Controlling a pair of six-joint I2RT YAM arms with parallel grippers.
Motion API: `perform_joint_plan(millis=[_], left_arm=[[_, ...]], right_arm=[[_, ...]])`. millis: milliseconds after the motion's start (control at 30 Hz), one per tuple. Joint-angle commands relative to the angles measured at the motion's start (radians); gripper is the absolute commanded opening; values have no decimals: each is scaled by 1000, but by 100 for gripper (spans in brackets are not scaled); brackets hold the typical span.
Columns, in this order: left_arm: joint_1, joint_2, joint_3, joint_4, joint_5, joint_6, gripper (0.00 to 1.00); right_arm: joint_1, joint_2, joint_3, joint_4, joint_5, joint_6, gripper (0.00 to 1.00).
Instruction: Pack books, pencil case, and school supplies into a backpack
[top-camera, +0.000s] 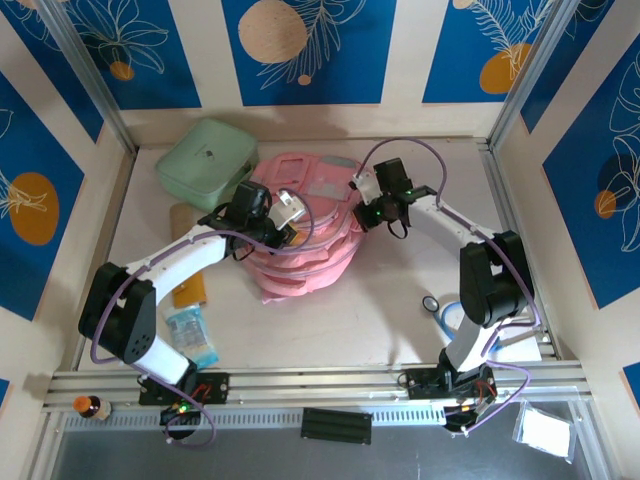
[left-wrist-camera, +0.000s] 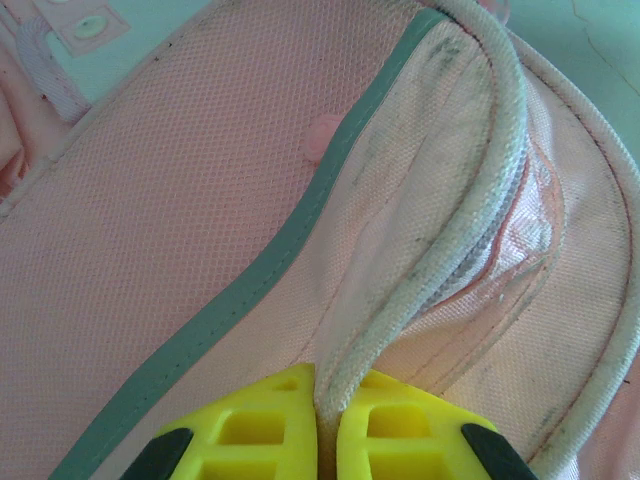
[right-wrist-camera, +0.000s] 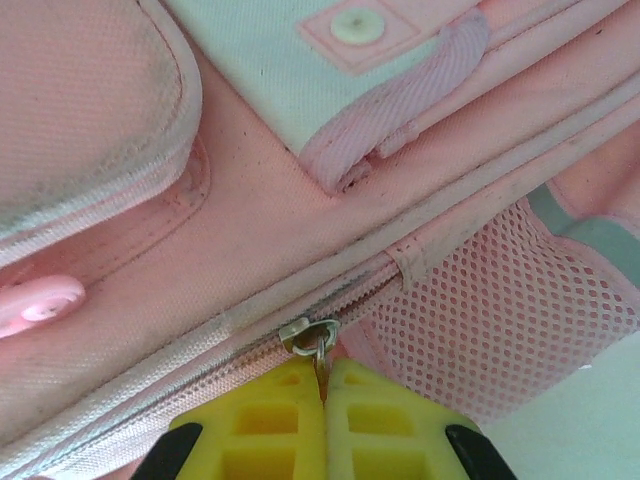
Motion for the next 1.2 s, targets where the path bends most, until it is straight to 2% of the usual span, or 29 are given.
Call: perform_joint_plan(millis=[0, 100, 233, 300, 500, 733, 933, 1167], left_arm=[[22, -12, 13, 25, 24, -19, 10], [23, -14, 13, 25, 30, -16, 10], [24, -18, 12, 25, 31, -16, 10], [24, -17, 10, 26, 30, -20, 10], [25, -5, 23, 53, 1, -81, 8], [24, 27, 49, 106, -15, -155, 6], [22, 72, 86, 139, 50, -224, 6], [19, 114, 96, 221, 115, -315, 6]], right_arm=[[31, -24, 29, -33, 102, -69, 0], [52, 2, 41, -16, 228, -100, 0], [55, 23, 71, -29, 279, -112, 0], [54, 20, 77, -50, 238, -105, 0], [67, -42, 56, -125, -1, -31, 0], [76, -188, -75, -68, -215, 90, 0], [121, -241, -153, -14, -284, 145, 0], [200, -266, -230, 93, -291, 226, 0]])
